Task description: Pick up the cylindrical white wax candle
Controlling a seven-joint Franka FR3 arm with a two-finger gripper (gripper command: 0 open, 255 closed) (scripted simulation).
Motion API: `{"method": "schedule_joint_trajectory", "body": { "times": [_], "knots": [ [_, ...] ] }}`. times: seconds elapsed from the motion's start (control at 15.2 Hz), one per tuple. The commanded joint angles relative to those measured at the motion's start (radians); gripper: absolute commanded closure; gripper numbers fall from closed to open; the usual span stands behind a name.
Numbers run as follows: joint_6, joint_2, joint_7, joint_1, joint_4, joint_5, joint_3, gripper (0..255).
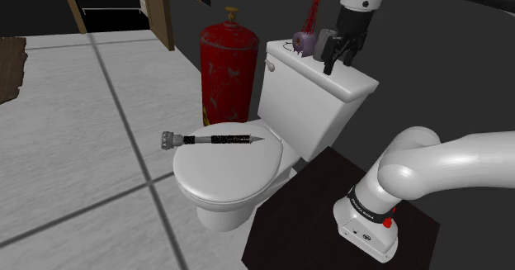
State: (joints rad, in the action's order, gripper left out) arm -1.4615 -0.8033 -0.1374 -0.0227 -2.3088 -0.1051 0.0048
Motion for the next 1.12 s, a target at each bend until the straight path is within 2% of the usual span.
{"method": "schedule_joint_trajectory", "body": {
  "times": [0.0,0.53,1.06],
  "knots": [
    [0.000,0.000,0.000,0.000,0.000,0.000,0.000,0],
    [-0.091,0.205,0.105,0.052,0.148,-0.057,-0.145,0],
    [-0.146,0.444,0.221,0.087,0.363,-0.046,-0.284,0]
  ]
}}
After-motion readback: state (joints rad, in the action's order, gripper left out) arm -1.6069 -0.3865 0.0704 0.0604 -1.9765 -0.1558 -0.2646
